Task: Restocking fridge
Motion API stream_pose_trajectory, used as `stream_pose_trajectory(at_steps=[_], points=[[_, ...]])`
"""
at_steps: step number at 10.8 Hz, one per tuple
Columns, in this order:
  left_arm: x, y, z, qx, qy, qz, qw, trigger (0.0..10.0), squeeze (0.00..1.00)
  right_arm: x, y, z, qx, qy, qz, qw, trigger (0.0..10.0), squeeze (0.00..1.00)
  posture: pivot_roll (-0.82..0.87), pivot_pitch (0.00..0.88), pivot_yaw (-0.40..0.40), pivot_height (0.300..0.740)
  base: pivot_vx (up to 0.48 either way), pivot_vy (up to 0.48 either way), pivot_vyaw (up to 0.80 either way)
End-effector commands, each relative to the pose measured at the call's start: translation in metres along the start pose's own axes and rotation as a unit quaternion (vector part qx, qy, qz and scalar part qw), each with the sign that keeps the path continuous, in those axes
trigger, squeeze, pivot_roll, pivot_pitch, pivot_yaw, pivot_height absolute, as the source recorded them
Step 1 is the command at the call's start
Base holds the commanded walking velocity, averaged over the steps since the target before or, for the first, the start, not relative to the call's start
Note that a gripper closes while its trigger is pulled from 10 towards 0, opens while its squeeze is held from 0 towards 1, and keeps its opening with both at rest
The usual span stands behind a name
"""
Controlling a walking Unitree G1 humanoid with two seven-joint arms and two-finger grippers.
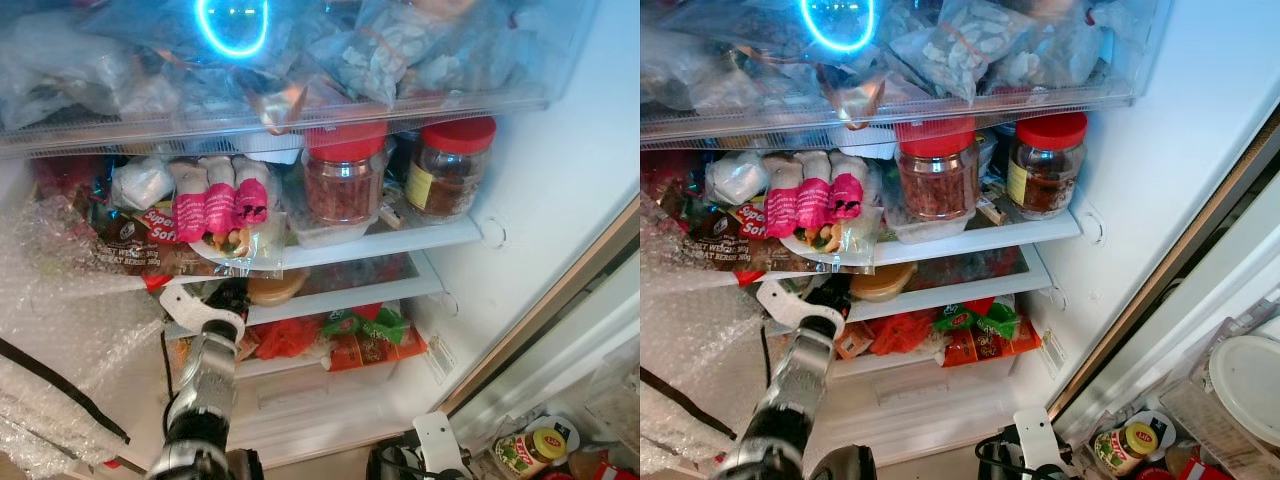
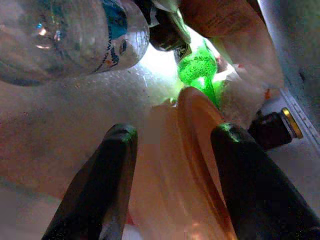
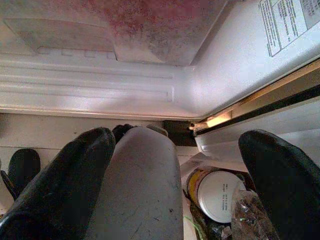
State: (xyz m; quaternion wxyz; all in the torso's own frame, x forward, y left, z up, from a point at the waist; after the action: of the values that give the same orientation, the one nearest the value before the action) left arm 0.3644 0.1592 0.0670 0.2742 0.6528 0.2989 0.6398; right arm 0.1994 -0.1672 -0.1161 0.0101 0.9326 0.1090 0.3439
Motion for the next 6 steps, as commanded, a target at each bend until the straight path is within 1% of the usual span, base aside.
stream_pose_trajectory(at_steps=[1, 2, 3, 4, 5, 6], points=[[-0.003, 0.000, -0.002, -0.006, -0.014, 0.015, 1.000, 10.0, 0.00, -0.051, -0.011, -0.014, 0.016, -0.088, 0.005, 0.996, 10.0, 0.00, -0.19, 0.066, -0.015, 0.631, 0.000, 0.000, 0.00], [-0.010, 0.008, -0.006, -0.045, -0.036, 0.072, 0.996, 10.0, 0.00, -0.051, -0.011, -0.014, 0.016, -0.088, 0.005, 0.996, 10.0, 0.00, -0.19, 0.066, -0.014, 0.631, 0.000, 0.000, 0.00], [-0.012, 0.010, -0.009, -0.057, -0.042, 0.107, 0.992, 10.0, 0.00, -0.051, -0.011, -0.014, 0.017, -0.087, 0.005, 0.996, 10.0, 0.00, -0.19, 0.067, -0.014, 0.631, 0.000, 0.000, 0.00], [-0.012, 0.009, -0.010, -0.059, -0.043, 0.130, 0.989, 10.0, 0.00, -0.051, -0.011, -0.014, 0.017, -0.087, 0.005, 0.996, 10.0, 0.00, -0.19, 0.068, -0.013, 0.631, 0.000, 0.000, 0.00], [-0.014, 0.012, -0.013, -0.075, -0.047, 0.173, 0.981, 10.0, 0.00, -0.051, -0.012, -0.014, 0.017, -0.087, 0.005, 0.996, 10.0, 0.00, -0.19, 0.068, -0.013, 0.631, 0.000, 0.000, 0.00], [-0.014, 0.013, -0.014, -0.079, -0.046, 0.185, 0.978, 10.0, 0.00, -0.051, -0.011, -0.014, 0.017, -0.087, 0.006, 0.996, 10.0, 0.00, -0.19, 0.069, -0.013, 0.631, 0.000, 0.000, 0.00]])
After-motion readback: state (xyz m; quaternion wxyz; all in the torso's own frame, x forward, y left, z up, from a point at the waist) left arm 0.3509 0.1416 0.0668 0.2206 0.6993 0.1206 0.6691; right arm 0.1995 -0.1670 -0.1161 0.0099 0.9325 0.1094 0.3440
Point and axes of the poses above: a point about 5 cm out from each wrist's last joint towards the gripper, its own z axis pointing out of the wrist towards the gripper, its own x axis along the axis of the wrist's last joint, y = z × x, the point moved 4 cm from there along z, pointing out of the wrist towards the gripper, and after that the axes turned 1 degree about z, right-handed, at the moved point
